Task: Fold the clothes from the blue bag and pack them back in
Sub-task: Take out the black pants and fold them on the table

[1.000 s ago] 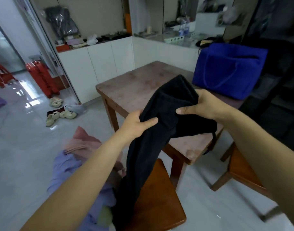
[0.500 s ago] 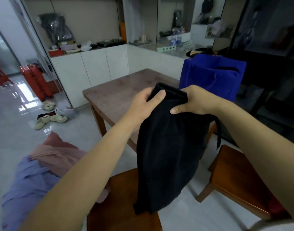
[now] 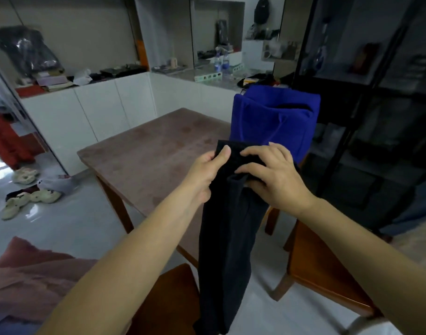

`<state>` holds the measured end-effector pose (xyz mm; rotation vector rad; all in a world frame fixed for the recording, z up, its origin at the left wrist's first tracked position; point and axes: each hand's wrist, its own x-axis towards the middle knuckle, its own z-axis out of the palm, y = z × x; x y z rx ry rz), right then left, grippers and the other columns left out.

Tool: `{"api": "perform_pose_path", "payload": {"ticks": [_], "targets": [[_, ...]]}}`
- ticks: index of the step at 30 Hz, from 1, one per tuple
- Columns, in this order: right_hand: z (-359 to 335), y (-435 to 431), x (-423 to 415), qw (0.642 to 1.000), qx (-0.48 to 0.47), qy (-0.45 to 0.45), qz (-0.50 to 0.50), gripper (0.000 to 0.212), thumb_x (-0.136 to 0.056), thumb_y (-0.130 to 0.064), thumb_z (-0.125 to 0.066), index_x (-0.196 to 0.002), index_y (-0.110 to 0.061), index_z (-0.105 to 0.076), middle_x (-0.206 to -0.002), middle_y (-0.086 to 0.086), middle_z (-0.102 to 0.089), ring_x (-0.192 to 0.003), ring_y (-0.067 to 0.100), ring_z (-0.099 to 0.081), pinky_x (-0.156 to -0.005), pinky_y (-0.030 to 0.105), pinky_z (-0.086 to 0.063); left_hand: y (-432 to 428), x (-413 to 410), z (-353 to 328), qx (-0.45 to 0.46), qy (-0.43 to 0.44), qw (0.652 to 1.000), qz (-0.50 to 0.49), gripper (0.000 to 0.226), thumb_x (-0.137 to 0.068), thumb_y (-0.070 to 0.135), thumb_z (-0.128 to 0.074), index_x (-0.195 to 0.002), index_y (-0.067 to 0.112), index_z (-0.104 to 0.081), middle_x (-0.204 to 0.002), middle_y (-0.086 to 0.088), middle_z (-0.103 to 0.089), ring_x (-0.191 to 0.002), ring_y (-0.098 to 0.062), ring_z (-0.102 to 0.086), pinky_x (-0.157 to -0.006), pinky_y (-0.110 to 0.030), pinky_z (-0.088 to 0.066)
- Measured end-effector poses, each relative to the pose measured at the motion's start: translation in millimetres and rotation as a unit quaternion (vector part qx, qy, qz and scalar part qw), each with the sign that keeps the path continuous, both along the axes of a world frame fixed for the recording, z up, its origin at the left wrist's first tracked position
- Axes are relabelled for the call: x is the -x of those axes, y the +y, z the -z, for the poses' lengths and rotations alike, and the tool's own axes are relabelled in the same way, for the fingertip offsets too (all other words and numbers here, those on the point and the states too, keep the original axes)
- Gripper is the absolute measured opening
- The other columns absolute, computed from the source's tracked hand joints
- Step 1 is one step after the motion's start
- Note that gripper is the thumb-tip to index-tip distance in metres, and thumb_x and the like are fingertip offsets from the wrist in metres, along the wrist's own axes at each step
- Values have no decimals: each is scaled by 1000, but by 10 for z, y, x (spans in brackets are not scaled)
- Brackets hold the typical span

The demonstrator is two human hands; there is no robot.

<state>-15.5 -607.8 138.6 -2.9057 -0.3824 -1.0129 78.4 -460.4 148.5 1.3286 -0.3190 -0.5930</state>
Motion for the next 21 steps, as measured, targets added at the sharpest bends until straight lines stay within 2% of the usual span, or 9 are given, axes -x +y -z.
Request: {"api": "perform_pose_path", "payload": {"ticks": [4,7,10,12,14,15,17,18,21], "targets": [[-37,-108,-70,998,-47,36,-2,28,-77,-43,-57,-91,-20,-68,-115,2,-53,-109,19,-47,-100,37,-26,-117,-96,34,1,-25,1000,17,19,-92,31,-58,-94,13,-64,-84,-5,-72,-77,-18,-68,-66,-28,-56],[-159,-162,-75,993,-113,29,21,31,-78,-46,-55,-90,-19,-66,-129,6,-49,-123,22,-41,-103,41,-24,-136,-187,28,7,-69,997,32,15,-91,28,-58,-93,14,-63,-89,-7,-69,-80,-20,-65,-72,-30,-54],[-343,-205,-116,988,-145,38,33,29,-80,-46,-51,-91,-20,-60,-139,3,-46,-130,21,-40,-112,45,-13,-179,-186,-46,18,-80,996,35,16,-92,28,-53,-89,16,-63,-83,-2,-70,-77,-16,-64,-71,-27,-53],[-423,-227,-154,985,-157,45,51,25,-84,-43,-52,-92,-19,-57,-122,-2,-60,-115,18,-54,-114,43,-12,-189,-150,-75,33,-114,992,47,27,-90,43,-51,-92,19,-65,-87,2,-71,-85,-14,-65,-78,-26,-54],[-467,-244,-164,981,-178,24,69,24,-85,-38,-56,-93,-16,-58,-99,-5,-66,-97,16,-59,-113,41,-17,-175,-108,-74,33,-206,975,80,44,-73,63,-60,-102,30,-61,-99,10,-69,-97,-7,-64,-85,-23,-51],[-487,-246,-163,978,-193,14,72,22,-84,-35,-60,-93,-15,-59,-92,-5,-65,-90,13,-58,-112,41,-22,-174,-75,-68,15,-261,962,84,52,-66,64,-69,-108,36,-55,-107,13,-65,-104,-3,-61,-89,-22,-49],[-537,-236,-153,974,-216,-1,69,21,-84,-30,-67,-91,-13,-59,-85,-7,-62,-80,6,-53,-105,44,-31,-203,-24,-50,-14,-336,941,36,58,-70,40,-79,-116,44,-43,-120,19,-54,-115,1,-53,-98,-23,-45],[-567,-223,-152,974,-219,-7,60,25,-82,-33,-69,-92,-13,-56,-84,-7,-61,-78,5,-53,-100,45,-37,-211,-2,-56,-2,-348,938,2,58,-77,24,-76,-120,42,-42,-123,19,-51,-119,2,-50,-102,-24,-42],[-730,-198,-118,968,-237,71,36,64,-69,-61,-62,-114,-19,-48,-95,-7,-63,-94,16,-61,-93,42,-45,-185,59,-106,49,-384,920,-55,65,-84,3,-67,-135,26,-34,-133,23,-37,-122,19,-36,-100,-6,-32]]}}
